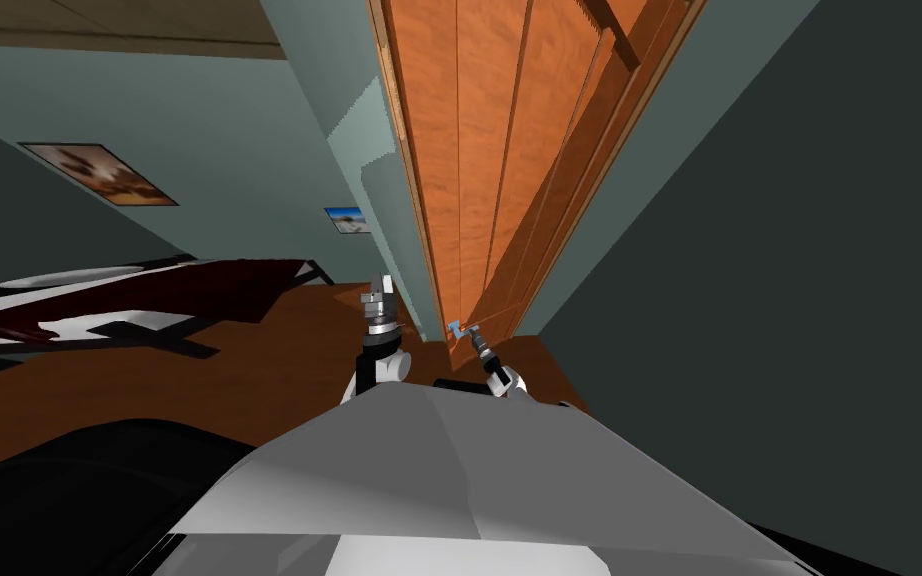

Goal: Push the door open

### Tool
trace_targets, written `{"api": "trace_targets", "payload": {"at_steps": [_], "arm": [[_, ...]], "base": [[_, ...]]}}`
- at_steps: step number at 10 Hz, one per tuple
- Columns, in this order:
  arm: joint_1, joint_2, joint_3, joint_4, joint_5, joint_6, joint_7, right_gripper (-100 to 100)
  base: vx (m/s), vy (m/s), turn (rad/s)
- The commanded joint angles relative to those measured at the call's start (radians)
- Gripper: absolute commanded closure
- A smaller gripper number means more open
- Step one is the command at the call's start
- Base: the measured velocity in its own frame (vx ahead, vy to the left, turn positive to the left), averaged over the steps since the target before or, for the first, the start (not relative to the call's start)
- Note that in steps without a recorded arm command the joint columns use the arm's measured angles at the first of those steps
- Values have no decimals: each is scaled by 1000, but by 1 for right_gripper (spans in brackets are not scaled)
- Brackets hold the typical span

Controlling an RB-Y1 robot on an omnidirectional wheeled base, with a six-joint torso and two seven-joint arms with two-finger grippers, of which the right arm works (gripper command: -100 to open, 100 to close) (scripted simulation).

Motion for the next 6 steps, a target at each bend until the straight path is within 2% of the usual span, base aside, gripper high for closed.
{"api": "trace_targets", "payload": {"at_steps": [1, 2, 4, 5, 6], "arm": [[6, 19, 21, 1, -13, 1, 8, 100], [5, 23, 25, 0, -20, 2, 11, 100], [4, 31, 31, -1, -30, 2, 14, 100], [0, 18, 18, -5, -32, 2, 13, 100], [8, 9, 32, -14, -49, 4, 27, 100]], "base": [[-107, -201, 241], [-104, -173, 189], [-139, -122, 102], [-55, -58, 1], [-16, -123, 96]]}}
